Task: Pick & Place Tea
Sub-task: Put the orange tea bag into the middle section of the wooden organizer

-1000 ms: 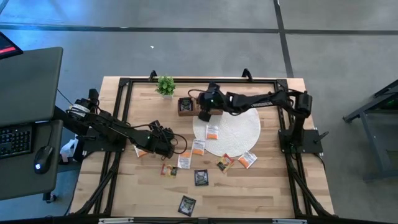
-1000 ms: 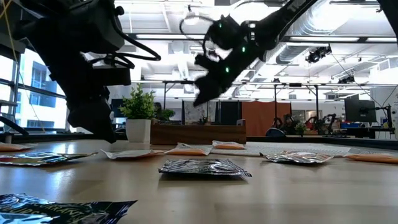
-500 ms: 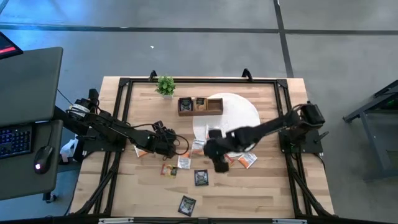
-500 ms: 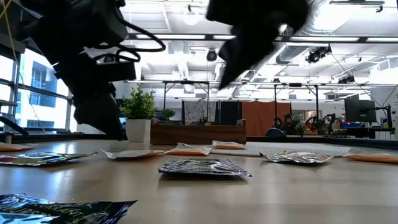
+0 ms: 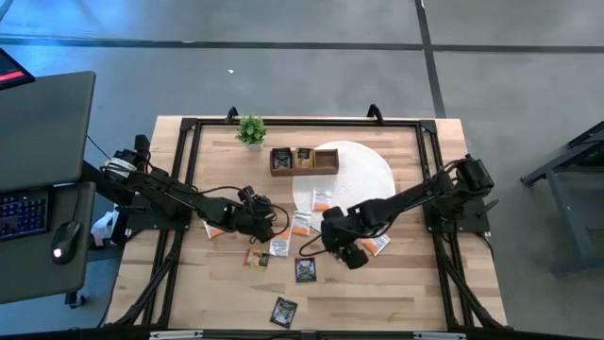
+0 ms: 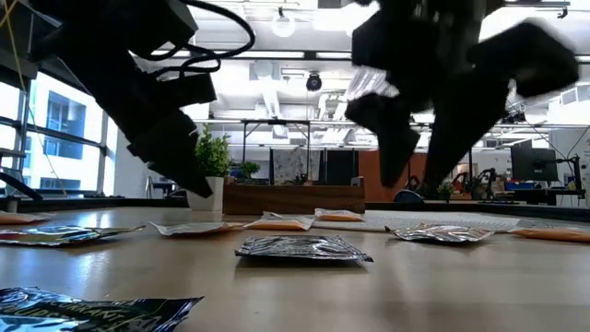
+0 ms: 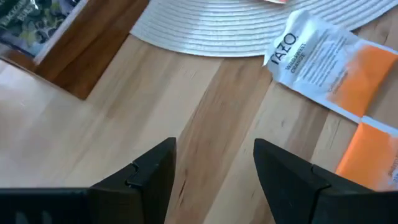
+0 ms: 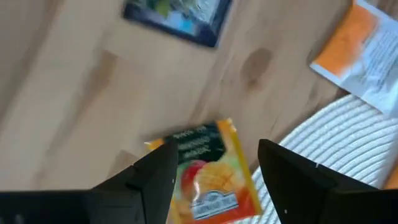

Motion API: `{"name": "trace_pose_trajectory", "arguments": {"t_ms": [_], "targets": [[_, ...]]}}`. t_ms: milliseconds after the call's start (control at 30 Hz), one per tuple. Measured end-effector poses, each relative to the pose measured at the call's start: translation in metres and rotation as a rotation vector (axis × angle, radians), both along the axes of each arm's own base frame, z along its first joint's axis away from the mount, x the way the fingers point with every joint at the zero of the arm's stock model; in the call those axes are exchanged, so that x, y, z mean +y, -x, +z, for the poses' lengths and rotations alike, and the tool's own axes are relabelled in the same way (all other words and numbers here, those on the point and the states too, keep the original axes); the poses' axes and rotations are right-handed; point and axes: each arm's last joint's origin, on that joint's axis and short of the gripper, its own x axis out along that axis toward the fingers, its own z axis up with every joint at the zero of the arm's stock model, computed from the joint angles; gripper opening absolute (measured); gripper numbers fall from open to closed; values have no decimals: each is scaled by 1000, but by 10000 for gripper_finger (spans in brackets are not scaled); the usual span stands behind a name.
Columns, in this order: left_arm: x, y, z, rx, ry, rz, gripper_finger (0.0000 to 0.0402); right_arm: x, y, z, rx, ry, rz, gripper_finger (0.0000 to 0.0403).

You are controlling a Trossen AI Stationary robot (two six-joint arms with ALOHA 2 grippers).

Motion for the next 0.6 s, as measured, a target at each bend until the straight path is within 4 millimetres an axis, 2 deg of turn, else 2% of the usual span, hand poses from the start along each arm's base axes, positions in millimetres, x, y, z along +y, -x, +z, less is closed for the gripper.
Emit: {"name": "trace_pose_trajectory", "arguments": {"t_ms": [200, 400, 600], "targets": [[1, 0, 1, -7, -42, 23, 211, -11, 2, -21, -74, -127, 26, 221], [1, 1, 0, -2, -45, 23, 211, -15, 14, -43, -102, -153, 30, 221], [2, 1, 0, 0, -53, 22, 211, -17, 14, -61, -127, -144, 29, 218]]}}
